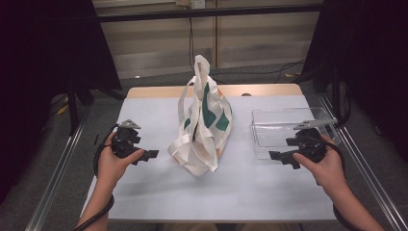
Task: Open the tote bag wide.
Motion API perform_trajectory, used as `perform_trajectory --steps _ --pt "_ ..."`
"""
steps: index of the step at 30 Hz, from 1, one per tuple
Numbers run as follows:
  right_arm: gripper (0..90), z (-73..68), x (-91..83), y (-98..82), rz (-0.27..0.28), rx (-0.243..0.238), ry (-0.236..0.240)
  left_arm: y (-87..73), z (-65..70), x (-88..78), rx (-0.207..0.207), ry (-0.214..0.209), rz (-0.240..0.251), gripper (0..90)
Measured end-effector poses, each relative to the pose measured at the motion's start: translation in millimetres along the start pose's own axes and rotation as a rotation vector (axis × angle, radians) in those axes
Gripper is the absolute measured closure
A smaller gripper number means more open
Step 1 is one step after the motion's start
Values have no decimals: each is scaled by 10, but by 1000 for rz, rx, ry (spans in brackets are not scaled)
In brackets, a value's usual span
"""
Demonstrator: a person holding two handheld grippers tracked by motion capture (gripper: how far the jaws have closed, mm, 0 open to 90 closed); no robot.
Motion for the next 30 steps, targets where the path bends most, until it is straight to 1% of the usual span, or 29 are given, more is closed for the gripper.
perform_trajectory --steps 1,2,3,5,8,9,10,11,13,14,15,16,17,18,19,20,21,22,23,24,26,27,28,30 --pt "108 9 5 10 -5 1 -3 12 -1 4 2 1 4 40" --pt "109 22 14 31 0 -7 -6 25 3 -1 -11 2 4 40" --pt "109 40 25 61 -5 -4 -11 41 1 5 -4 0 13 41" --pt "110 50 33 80 -3 -1 -14 57 -6 -6 -2 -1 3 41" --pt "111 80 54 140 2 1 -14 85 -15 -4 -4 -3 5 41" --pt "111 103 72 186 4 10 -17 96 -24 -2 -5 0 7 42" --pt "111 103 72 186 4 10 -17 100 -30 -3 -3 0 1 42" --pt "112 111 82 203 3 15 -19 120 -24 8 -21 0 19 42" --pt "112 123 108 241 2 17 -17 126 -38 -1 -2 -2 0 42" --pt "112 129 119 256 -3 20 -21 141 -35 6 -10 -2 11 42" --pt "112 136 130 273 0 14 -23 142 -48 -2 6 6 -8 42" --pt "112 141 146 295 -2 17 -26 161 -37 3 -1 -4 2 42" --pt "112 147 158 311 -7 19 -31 167 -45 -5 7 2 -3 42" --pt "113 154 170 331 -6 17 -35 177 -45 -11 8 -3 -5 42" --pt "112 160 183 349 -8 15 -36 196 -37 -9 -3 -9 9 42" --pt "112 167 192 364 -9 17 -40 205 -38 -8 -8 -7 15 42" --pt "112 166 202 385 -3 22 -37 204 -46 -13 5 -8 5 43" --pt "113 169 214 403 2 19 -31 206 -43 -14 6 -12 -1 44" --pt "114 172 225 412 -4 30 -32 218 -33 -9 -1 -22 4 45" --pt "114 185 235 423 -10 28 -39 226 -34 -7 0 -19 8 47" --pt "114 199 250 453 -8 27 -46 237 -49 -24 15 -16 -2 48" --pt "114 204 257 468 -9 33 -46 252 -42 -24 6 -22 6 47" --pt "114 211 266 486 -11 37 -50 261 -43 -24 6 -25 10 48" --pt "113 211 283 516 -11 45 -49 269 -54 -22 17 -23 7 54"
Point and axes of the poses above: each handheld gripper's, and its own axes: x roughly forward along the jaws, y roughly out of its top, z roughly to its right, the point moved 8 cm from there along x, roughly forward along the jaws, and after that the axes turned 9 degrees about -z, right-handed, at the moved point
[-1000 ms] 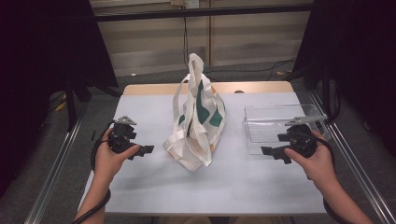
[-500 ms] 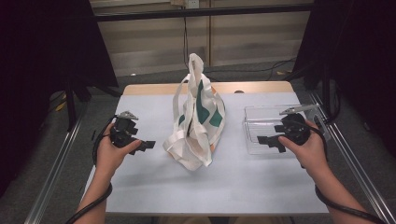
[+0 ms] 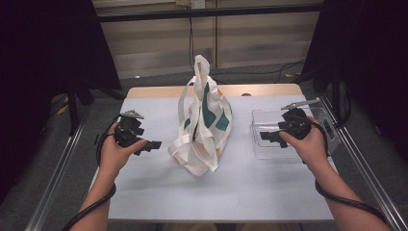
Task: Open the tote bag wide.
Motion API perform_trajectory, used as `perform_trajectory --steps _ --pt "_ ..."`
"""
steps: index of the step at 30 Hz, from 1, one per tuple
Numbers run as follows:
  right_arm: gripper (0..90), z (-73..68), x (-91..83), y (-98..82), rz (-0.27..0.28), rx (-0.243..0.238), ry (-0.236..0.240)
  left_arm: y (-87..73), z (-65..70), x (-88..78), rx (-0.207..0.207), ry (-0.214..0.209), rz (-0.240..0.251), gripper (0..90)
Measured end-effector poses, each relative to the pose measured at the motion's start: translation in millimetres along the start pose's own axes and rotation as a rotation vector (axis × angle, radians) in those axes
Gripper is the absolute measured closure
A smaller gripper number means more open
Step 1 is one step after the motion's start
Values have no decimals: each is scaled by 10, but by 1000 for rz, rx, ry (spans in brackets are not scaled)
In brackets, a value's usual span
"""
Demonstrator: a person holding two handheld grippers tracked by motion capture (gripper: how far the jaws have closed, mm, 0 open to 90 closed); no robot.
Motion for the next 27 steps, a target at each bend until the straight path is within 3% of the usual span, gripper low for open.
perform_trajectory --steps 2,13,14,27 --pt "114 -5 13 30 -2 -2 -10 13 -7 2 -16 4 6 54" --pt "112 -85 70 162 -11 -26 -18 64 -37 9 8 13 -3 53" --pt "112 -93 75 174 -12 -28 -18 80 -26 11 -11 9 6 51" --pt "112 -147 101 283 -27 -41 -32 226 38 -63 15 -31 5 50"
Point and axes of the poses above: each handheld gripper's, and its own axes: x roughly forward along the jaws, y roughly out of its top, z roughly to its right, the point moved 8 cm from there along x, roughly forward along the jaws, and after that the axes turned 9 degrees about -z, right-handed, at the moved point
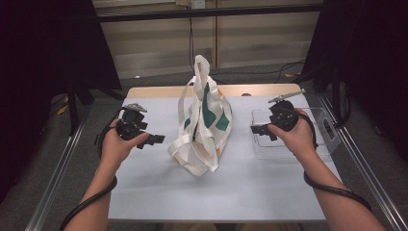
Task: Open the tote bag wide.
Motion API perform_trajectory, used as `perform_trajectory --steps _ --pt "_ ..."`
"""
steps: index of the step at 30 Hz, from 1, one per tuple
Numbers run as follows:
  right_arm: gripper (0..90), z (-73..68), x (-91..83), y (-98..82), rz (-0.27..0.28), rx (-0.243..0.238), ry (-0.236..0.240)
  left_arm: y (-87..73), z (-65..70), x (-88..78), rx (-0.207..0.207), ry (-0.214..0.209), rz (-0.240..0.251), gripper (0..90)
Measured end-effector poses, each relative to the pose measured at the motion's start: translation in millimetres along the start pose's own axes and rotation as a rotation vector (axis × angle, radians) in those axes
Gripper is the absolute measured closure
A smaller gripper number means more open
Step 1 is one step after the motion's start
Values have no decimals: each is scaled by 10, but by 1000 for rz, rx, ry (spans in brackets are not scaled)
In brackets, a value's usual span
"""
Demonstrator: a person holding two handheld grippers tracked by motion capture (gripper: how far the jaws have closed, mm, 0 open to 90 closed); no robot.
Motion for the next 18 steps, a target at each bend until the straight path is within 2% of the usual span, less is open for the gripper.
perform_trajectory --steps 4,5,8,9,13,15,16,18 --pt "112 -35 7 38 -3 -11 -3 51 24 -34 -10 -7 4 50" --pt "112 -48 7 47 -7 -10 -5 59 17 -45 4 -4 -1 49" --pt "112 -91 12 86 -3 -18 2 87 8 -60 1 -7 -2 42" --pt "112 -105 11 96 -6 -21 0 103 16 -60 -14 -15 5 42" --pt "112 -162 11 154 -3 -32 7 158 20 -79 -20 -8 15 39" --pt "112 -183 16 177 -6 -35 9 196 33 -90 -19 -11 18 37" --pt "112 -189 18 189 -6 -35 5 203 25 -97 2 -5 8 36" --pt "112 -206 21 211 -5 -34 15 238 38 -95 -16 -9 17 32"
Point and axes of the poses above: each handheld gripper's, and its own axes: x roughly forward along the jaws, y roughly out of its top, z roughly to its right, the point moved 8 cm from there along x, roughly forward along the jaws, and after that the axes turned 9 degrees about -z, right-handed, at the moved point
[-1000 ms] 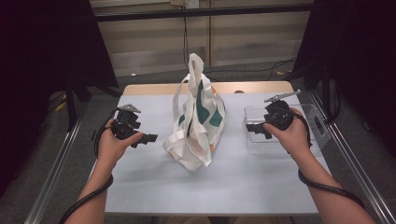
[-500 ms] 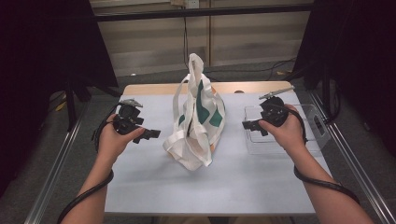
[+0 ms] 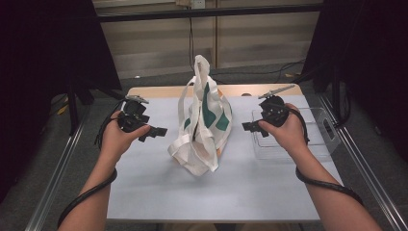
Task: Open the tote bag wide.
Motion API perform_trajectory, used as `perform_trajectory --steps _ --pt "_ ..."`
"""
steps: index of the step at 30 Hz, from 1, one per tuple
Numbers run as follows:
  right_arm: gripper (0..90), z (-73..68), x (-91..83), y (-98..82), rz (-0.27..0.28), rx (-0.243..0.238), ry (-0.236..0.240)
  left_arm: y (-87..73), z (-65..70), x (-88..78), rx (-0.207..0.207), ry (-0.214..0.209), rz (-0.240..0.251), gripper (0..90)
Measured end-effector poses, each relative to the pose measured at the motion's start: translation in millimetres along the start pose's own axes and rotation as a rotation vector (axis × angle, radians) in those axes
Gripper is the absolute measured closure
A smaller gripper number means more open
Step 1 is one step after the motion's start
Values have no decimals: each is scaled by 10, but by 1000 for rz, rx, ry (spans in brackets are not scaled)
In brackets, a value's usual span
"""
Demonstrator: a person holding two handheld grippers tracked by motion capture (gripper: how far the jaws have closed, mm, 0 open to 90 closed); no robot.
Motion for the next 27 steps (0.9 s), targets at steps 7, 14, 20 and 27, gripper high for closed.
perform_trajectory --steps 7,14,20,27 --pt "112 -41 -10 86 -2 -11 -4 111 27 -49 9 5 2 31" --pt "112 -89 -49 154 1 -15 8 192 53 -120 32 3 -7 31" --pt "112 -123 -85 218 4 -23 5 273 93 -139 38 11 -2 31" --pt "112 -191 -74 287 1 -36 17 351 135 -170 59 7 -12 32"
Point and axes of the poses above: each handheld gripper's, and its own axes: x roughly forward along the jaws, y roughly out of its top, z roughly to its right, the point moved 8 cm from there along x, roughly forward along the jaws, and after that the axes turned 9 degrees about -z, right-handed, at the moved point
